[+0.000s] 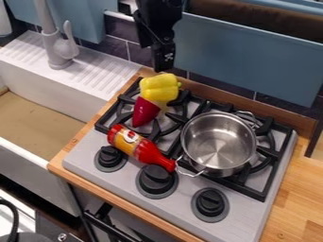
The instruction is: Put the yellow object on the upper left corner of the burner
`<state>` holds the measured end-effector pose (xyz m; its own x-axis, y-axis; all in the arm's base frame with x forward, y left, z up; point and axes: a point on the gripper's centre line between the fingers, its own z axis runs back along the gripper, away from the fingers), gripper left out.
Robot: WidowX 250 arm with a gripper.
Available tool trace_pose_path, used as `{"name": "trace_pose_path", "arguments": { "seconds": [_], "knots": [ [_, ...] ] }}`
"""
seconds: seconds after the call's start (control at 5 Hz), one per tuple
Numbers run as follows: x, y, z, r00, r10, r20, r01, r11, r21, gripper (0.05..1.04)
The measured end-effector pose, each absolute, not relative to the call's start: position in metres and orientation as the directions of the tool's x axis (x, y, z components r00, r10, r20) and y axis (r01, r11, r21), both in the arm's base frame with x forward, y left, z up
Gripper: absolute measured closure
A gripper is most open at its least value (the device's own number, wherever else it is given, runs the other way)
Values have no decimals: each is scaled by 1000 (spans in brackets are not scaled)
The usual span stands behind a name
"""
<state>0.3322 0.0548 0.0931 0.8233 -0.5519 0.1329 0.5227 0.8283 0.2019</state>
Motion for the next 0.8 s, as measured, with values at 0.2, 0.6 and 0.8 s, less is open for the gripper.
{"name": "trace_pose_path", "arguments": {
  "seconds": [0.2,0.6,0.8],
  "knots": [
    [322,42,95,925,-357,130,333,926,179,90],
    [314,31,98,985,-50,164,35,995,91,90],
    [313,27,98,985,-56,161,46,997,65,90]
  ]
}}
